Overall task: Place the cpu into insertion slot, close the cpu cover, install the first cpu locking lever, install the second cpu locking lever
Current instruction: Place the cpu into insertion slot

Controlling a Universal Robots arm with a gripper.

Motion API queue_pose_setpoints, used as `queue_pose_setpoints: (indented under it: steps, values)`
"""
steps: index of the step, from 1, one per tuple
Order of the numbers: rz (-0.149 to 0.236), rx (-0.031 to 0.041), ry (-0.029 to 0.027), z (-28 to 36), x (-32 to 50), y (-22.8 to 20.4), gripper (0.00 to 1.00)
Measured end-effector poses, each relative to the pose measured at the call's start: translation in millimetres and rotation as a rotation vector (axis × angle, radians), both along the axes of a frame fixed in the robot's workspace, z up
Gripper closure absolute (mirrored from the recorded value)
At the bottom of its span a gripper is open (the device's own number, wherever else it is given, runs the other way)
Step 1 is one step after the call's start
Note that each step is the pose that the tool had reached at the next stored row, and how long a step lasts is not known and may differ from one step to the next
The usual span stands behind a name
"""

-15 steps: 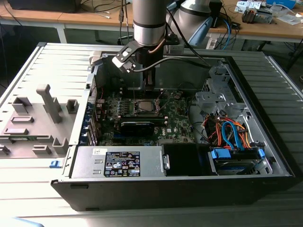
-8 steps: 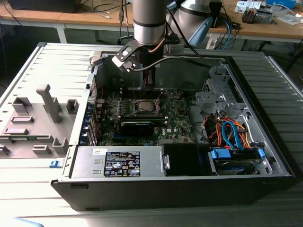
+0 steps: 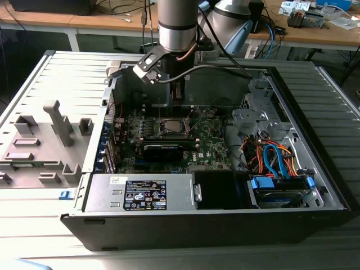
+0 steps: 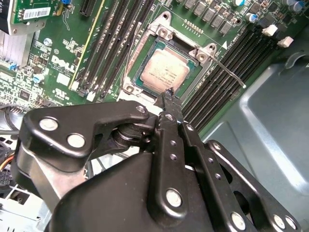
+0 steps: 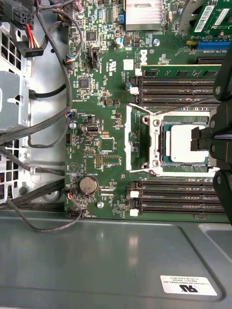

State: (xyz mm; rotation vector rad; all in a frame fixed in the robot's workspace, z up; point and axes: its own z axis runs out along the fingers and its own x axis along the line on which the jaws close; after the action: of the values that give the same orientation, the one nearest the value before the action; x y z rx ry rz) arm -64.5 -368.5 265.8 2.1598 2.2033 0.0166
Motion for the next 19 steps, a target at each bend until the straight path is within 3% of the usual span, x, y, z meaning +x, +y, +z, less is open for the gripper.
queue_pose_setpoints:
  steps: [19]
  values:
    - [0.000,0.0001,0.0000,10.4,0.0,0.0,0.89]
